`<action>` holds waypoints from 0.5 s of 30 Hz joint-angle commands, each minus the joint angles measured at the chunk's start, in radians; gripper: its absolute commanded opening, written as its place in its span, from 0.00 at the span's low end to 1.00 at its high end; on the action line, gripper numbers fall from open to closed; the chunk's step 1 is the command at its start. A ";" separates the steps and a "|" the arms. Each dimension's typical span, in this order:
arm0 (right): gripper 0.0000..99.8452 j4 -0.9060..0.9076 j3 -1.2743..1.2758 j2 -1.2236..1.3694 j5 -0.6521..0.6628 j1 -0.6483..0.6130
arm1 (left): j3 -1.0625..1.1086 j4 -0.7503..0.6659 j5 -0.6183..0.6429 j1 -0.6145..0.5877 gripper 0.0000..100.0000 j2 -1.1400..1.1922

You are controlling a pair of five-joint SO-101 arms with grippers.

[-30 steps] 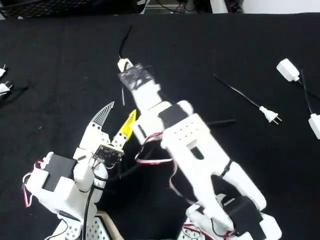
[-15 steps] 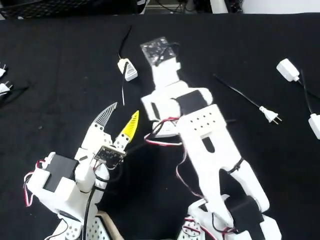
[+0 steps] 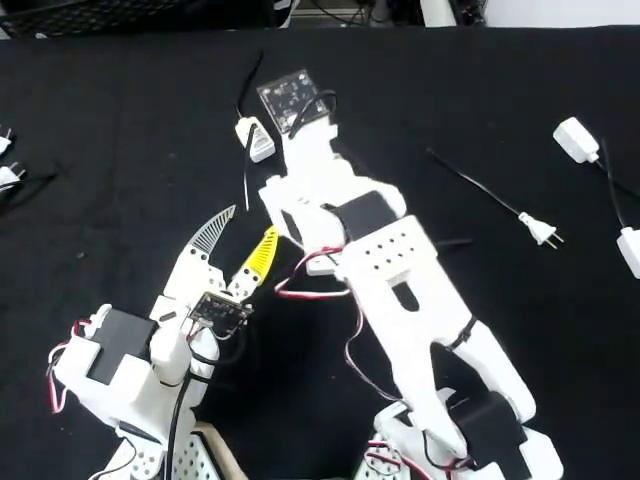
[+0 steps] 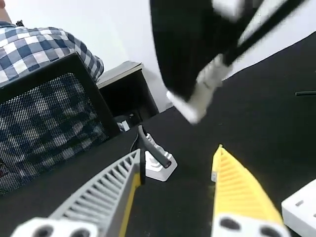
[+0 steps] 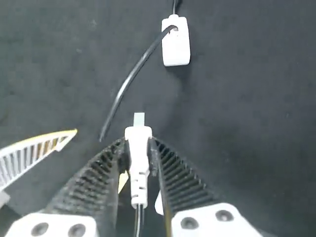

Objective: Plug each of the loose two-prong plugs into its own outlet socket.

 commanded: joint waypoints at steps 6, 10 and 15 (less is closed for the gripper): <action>0.01 -0.037 0.067 -0.007 -0.089 -0.044 | 0.022 0.000 -0.005 -0.008 0.24 0.002; 0.01 -0.035 0.070 -0.007 -0.137 -0.046 | 0.022 0.000 -0.002 -0.010 0.24 0.002; 0.01 -0.014 0.065 -0.007 -0.196 -0.046 | 0.022 0.000 0.000 -0.012 0.24 0.002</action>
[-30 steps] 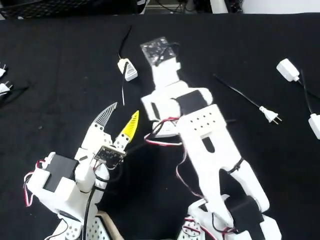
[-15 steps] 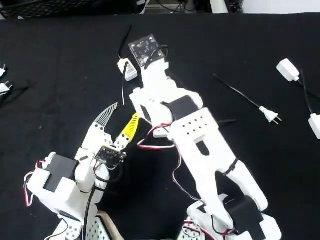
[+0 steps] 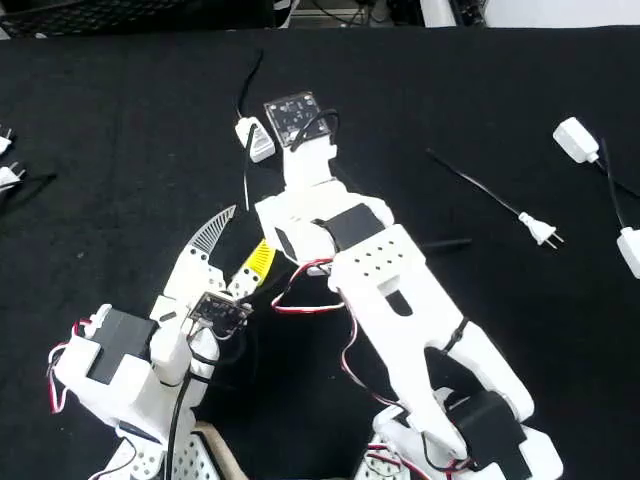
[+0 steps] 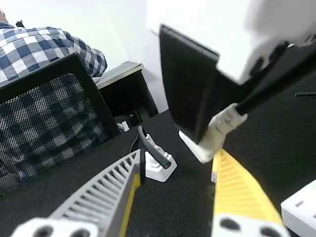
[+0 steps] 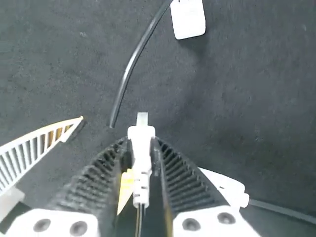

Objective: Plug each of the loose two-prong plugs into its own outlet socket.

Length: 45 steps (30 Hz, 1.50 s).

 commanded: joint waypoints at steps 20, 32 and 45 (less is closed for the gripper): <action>0.01 -0.120 0.156 -0.154 -0.161 0.003 | 0.022 -0.005 -0.006 -0.004 0.24 -0.002; 0.01 -0.374 0.328 -0.236 -0.112 0.008 | 0.024 -0.005 -0.002 0.005 0.24 -0.006; 0.01 -0.370 0.277 -0.093 -0.169 0.031 | 0.024 -0.002 -0.006 0.001 0.21 0.000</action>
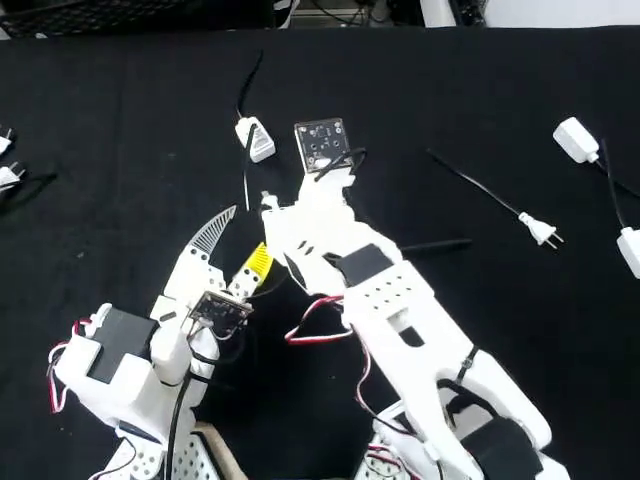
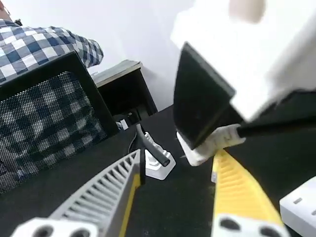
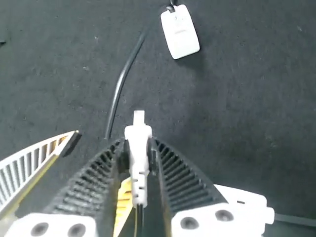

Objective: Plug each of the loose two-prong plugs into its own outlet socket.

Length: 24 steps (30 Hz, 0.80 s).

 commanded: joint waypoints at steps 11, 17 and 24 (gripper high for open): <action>0.01 -0.009 -0.048 0.073 -0.052 0.014 | 0.022 -0.006 -0.008 -0.004 0.11 -0.009; 0.01 -0.008 -0.104 0.070 -0.051 0.028 | 0.022 -0.006 -0.008 -0.001 0.11 -0.008; 0.01 -0.032 -0.130 0.074 -0.051 0.035 | 0.022 -0.006 -0.008 0.002 0.11 -0.006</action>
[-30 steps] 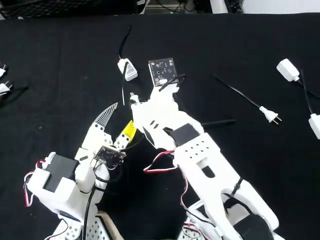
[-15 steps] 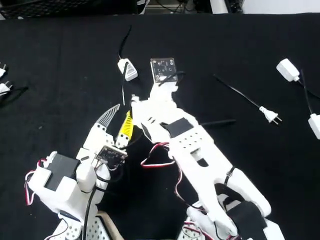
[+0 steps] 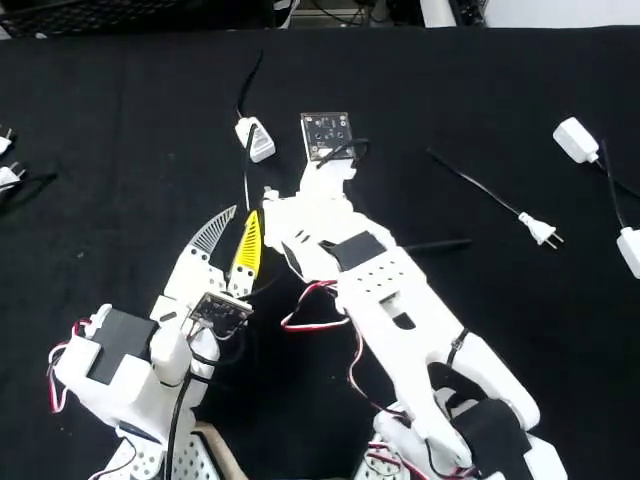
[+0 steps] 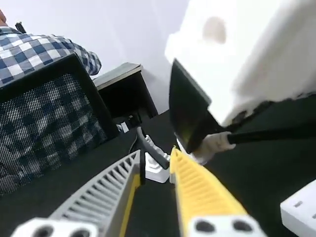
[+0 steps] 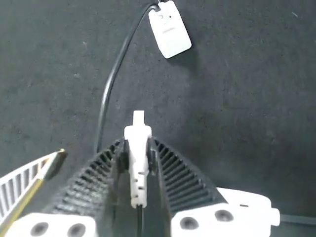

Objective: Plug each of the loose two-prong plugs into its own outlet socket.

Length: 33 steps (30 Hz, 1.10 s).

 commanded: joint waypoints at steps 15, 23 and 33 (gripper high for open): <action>0.01 -0.031 -0.107 -0.012 0.181 0.014 | 0.022 -0.006 0.000 0.001 0.11 -0.005; 0.01 -0.011 -0.128 -0.016 0.404 -0.014 | 0.021 -0.003 0.002 0.013 0.11 0.000; 0.01 0.137 -0.137 -0.170 0.506 -0.008 | 0.001 0.000 -0.002 0.093 0.11 0.002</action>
